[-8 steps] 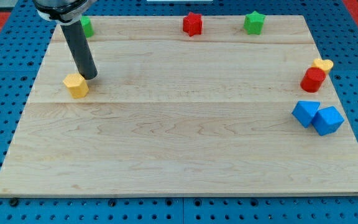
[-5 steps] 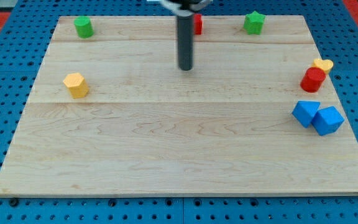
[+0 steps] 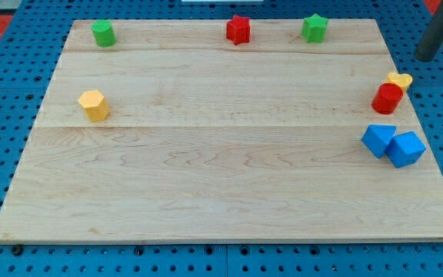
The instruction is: Push the heart to the left side
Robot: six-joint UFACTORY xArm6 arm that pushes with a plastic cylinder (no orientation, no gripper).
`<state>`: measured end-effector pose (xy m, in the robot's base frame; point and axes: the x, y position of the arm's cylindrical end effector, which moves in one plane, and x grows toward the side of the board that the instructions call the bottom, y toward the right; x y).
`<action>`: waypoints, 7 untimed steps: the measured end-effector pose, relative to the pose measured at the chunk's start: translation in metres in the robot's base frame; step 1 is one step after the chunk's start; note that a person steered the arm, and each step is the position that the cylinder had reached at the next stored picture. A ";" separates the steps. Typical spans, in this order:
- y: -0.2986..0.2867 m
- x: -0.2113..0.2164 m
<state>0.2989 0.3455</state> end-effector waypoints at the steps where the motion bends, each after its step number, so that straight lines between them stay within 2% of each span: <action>1: 0.000 0.001; 3: 0.000 0.004; 4: -0.003 0.042; 6: -0.061 0.063; 7: -0.114 0.069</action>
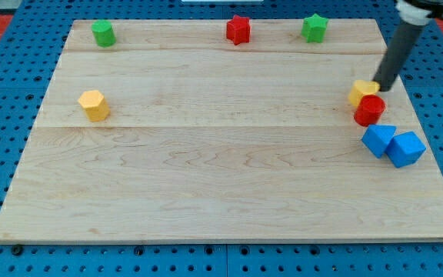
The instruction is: Push the heart to the left side
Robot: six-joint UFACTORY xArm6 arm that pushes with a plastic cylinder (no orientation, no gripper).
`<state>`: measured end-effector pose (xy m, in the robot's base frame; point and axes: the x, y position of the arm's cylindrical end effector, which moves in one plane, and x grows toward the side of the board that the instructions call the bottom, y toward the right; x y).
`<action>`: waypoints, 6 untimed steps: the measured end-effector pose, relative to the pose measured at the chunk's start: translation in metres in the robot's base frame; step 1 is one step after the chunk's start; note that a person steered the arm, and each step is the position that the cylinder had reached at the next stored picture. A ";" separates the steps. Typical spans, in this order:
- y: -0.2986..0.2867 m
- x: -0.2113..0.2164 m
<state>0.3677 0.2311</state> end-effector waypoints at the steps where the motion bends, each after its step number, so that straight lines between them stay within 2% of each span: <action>1: 0.016 0.000; 2: 0.112 0.002; 3: 0.104 0.019; 4: 0.070 0.022; 6: 0.052 0.027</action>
